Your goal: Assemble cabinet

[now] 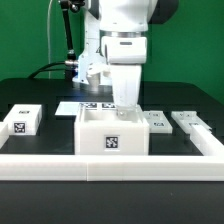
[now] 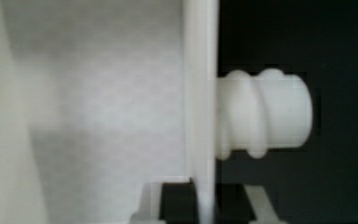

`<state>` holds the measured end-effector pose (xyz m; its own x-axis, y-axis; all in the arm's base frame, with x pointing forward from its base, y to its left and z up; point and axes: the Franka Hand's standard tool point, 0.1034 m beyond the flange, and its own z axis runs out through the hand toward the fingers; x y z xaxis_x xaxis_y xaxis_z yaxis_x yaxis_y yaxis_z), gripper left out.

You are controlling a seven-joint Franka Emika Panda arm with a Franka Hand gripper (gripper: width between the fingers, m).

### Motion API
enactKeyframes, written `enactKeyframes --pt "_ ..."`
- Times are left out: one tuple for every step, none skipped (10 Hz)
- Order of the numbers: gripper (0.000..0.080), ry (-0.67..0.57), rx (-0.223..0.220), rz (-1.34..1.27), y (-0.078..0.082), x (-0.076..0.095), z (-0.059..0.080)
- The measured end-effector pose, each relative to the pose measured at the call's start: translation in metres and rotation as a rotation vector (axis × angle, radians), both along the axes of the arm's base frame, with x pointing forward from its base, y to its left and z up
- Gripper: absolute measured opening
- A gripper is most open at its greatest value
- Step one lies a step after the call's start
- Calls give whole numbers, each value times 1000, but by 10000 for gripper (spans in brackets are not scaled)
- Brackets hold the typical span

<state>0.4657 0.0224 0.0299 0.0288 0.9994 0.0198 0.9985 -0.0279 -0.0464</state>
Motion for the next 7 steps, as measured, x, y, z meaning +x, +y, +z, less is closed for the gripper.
enactKeyframes --pt "35 -9 4 10 9 8 0" --pt "35 -32 6 32 26 21 0" --pt "35 -43 9 38 33 28 0" --pt "35 -41 8 33 31 27 0" --pt "35 -41 8 31 30 27 0" --pt "35 -41 8 31 30 27 0" --pt "35 -42 9 25 31 28 0"
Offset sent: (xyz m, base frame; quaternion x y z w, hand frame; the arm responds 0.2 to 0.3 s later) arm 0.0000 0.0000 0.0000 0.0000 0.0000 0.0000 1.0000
